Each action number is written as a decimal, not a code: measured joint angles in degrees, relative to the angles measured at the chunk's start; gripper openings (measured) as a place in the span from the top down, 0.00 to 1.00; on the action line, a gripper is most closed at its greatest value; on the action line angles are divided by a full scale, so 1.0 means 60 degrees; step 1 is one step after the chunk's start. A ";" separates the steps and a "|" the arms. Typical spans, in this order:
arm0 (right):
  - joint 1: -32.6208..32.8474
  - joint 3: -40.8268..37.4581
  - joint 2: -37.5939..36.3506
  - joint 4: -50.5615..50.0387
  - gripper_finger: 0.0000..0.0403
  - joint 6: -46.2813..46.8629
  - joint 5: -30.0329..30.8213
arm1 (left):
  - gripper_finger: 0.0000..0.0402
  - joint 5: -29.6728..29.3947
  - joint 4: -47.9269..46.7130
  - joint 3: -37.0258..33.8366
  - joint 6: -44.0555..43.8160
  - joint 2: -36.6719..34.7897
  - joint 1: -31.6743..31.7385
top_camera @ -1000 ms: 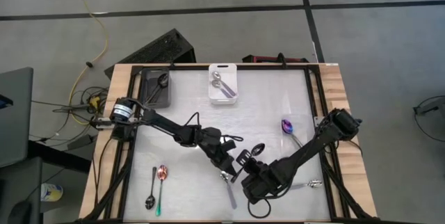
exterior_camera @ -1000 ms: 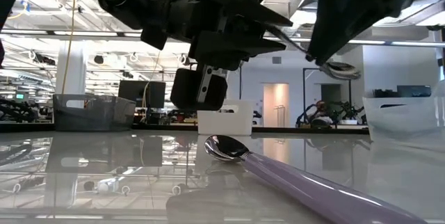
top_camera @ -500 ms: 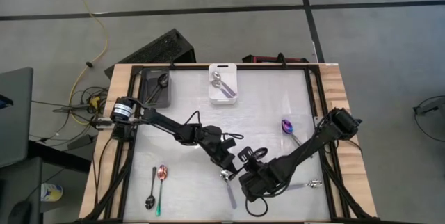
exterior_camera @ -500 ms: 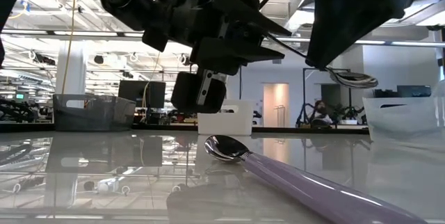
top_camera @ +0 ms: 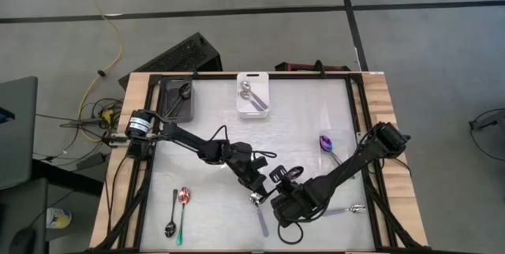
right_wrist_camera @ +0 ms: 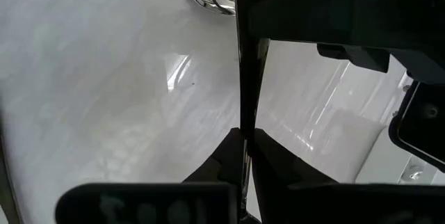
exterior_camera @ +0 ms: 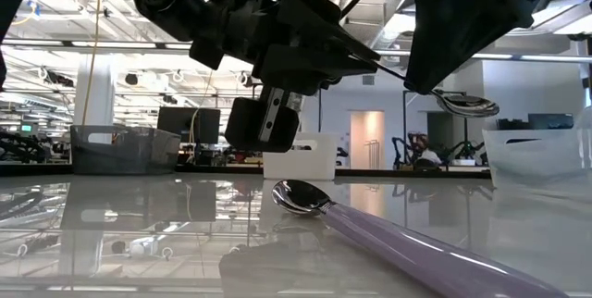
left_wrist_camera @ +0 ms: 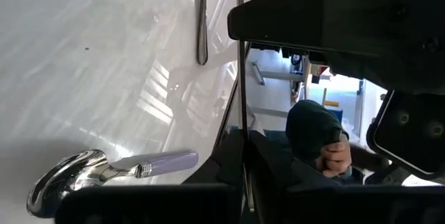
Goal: Sort silverware by color (type)
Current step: Put the black spoon into the black bin, then put the purple spoon into the white bin
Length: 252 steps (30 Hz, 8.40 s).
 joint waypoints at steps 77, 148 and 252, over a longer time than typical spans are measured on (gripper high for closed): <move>0.0929 -0.6269 -0.3894 0.5714 0.45 0.5149 0.0248 | 1.00 -0.8366 -1.7543 0.0004 0.4331 -1.0305 0.5089; 0.0732 -0.6262 -0.3883 0.9511 0.45 0.5444 -0.0011 | 0.71 -0.7274 -1.1566 -0.1765 0.7892 -0.7971 0.3532; -0.4585 -0.1461 -0.3228 0.4114 0.87 -0.3802 -0.2163 | 0.72 -0.7821 0.0906 -0.3945 0.8396 -0.2962 -0.3295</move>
